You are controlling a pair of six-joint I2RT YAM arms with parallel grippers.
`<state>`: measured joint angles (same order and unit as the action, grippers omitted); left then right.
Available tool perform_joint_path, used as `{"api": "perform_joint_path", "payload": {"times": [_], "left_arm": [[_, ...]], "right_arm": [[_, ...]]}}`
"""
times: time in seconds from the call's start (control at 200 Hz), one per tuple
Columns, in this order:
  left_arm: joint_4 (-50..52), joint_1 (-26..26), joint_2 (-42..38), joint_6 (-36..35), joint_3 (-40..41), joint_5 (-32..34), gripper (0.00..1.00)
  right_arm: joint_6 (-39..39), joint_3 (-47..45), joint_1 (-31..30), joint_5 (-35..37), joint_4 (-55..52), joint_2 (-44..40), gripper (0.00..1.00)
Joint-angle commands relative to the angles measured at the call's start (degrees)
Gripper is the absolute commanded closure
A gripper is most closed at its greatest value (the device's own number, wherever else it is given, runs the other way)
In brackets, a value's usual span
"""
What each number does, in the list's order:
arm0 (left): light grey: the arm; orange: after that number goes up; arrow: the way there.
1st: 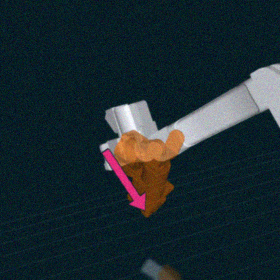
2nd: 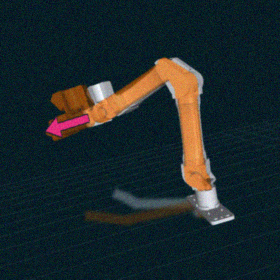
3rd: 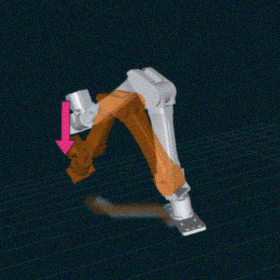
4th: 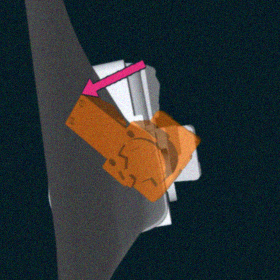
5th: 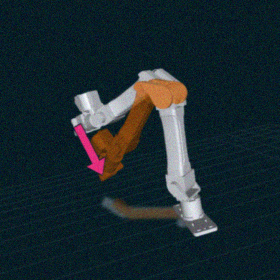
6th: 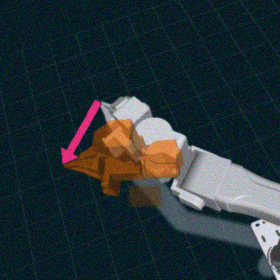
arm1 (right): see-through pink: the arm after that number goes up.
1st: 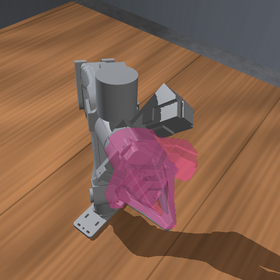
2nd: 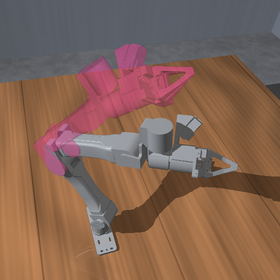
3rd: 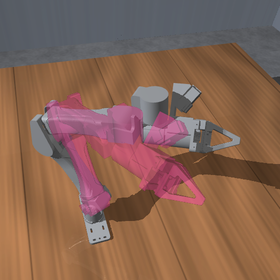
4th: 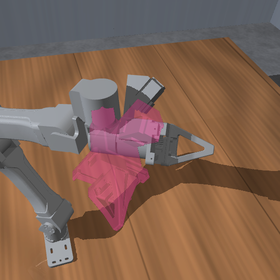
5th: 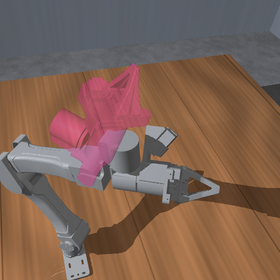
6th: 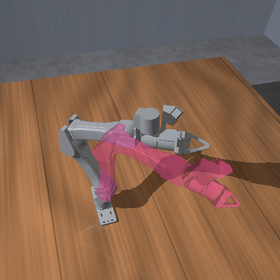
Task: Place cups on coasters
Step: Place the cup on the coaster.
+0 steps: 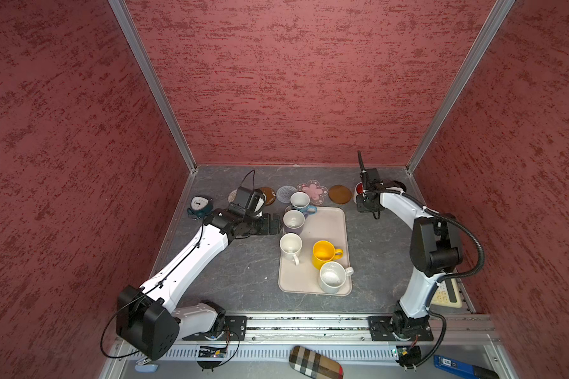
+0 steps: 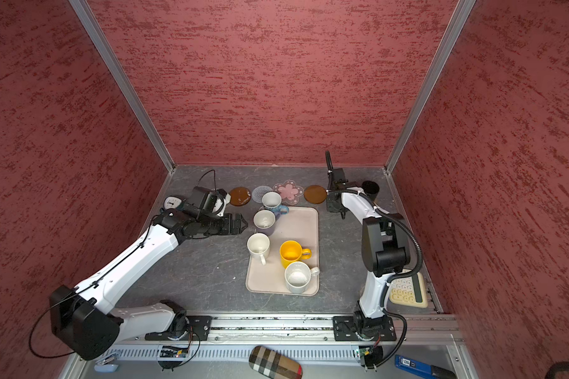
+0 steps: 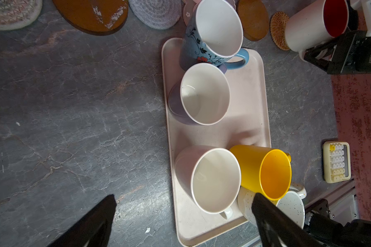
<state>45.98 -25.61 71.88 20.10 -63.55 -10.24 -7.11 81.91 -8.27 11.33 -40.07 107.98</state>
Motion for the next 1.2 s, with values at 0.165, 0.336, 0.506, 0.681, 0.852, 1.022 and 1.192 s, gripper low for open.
{"api": "perform_joint_path", "payload": {"times": [0.165, 0.336, 0.506, 0.681, 0.852, 1.022, 1.192], "left_arm": [[-1.2, 0.4, 1.9, -2.1, -2.1, -0.3, 0.0], [-1.4, 0.8, 2.6, -2.4, -2.5, -0.6, 0.0], [-1.8, 1.2, 3.4, -2.4, -2.1, -1.2, 0.0], [-2.0, 1.4, 3.6, -2.4, -1.8, -1.4, 0.0], [-2.0, 1.5, 3.5, -2.4, -1.7, -1.5, 0.0], [-2.0, 1.5, 3.3, -2.3, -1.7, -1.6, 0.0], [-1.9, 1.5, 3.3, -2.3, -1.6, -1.5, 0.0]], "right_arm": [[-1.2, 6.1, 2.5, 0.0, 4.1, 3.6, 1.0], [-1.1, 8.1, 3.7, -0.9, 4.4, 5.2, 1.0], [-1.1, 9.6, 4.4, -2.7, 4.1, 6.8, 1.0], [-1.2, 9.8, 4.5, -3.1, 4.1, 7.9, 1.0], [-1.3, 9.7, 5.0, -3.2, 4.1, 9.0, 1.0], [-1.5, 8.7, 5.2, -3.2, 4.7, 9.0, 1.0], [-1.6, 8.3, 5.5, -3.5, 5.1, 9.3, 1.0]]}}
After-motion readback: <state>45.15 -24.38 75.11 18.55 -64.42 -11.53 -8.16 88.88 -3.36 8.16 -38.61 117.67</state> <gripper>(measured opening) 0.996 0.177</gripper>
